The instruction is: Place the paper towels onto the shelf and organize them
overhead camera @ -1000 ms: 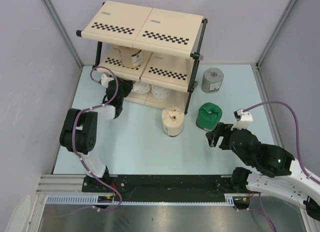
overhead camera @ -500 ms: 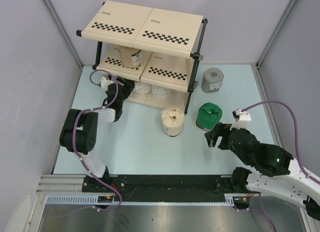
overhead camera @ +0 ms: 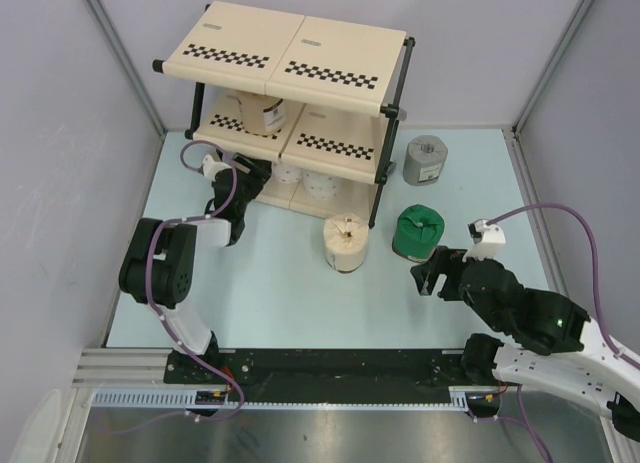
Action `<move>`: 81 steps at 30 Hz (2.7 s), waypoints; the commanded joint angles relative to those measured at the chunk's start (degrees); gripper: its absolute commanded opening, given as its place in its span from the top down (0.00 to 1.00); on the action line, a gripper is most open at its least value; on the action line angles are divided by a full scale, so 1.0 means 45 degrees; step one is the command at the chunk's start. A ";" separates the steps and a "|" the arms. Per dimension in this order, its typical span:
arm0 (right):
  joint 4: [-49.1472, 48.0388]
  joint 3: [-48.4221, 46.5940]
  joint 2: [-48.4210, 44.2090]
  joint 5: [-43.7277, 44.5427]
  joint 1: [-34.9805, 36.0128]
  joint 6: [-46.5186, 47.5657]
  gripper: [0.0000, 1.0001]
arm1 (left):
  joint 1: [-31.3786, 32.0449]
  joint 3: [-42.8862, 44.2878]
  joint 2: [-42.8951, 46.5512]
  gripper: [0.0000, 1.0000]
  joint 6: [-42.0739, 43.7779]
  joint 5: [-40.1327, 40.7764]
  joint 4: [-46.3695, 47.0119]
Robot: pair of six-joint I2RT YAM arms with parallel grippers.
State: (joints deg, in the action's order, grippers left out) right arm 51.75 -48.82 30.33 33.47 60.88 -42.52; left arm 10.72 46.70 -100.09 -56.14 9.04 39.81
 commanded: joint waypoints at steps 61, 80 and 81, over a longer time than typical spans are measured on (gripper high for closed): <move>0.0454 0.0106 -0.1056 0.0041 0.0025 -0.0843 0.15 | 0.4551 0.0775 -0.4416 0.20 -0.4418 -0.0212 0.8281; 0.0435 0.0106 -0.0841 0.0022 0.0025 -0.0844 0.15 | 0.3712 0.1360 -0.4846 0.20 -0.4653 -0.0016 0.8360; 0.0434 0.0106 -0.0841 0.0022 0.0025 -0.0863 0.15 | 0.3711 0.1400 -0.4866 0.21 -0.4653 -0.0036 0.8340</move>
State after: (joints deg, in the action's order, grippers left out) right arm 53.76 -48.42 26.09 32.53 60.90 -45.45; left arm 28.51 50.41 -121.19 -75.16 7.18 71.50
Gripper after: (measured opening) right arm 0.850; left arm 0.798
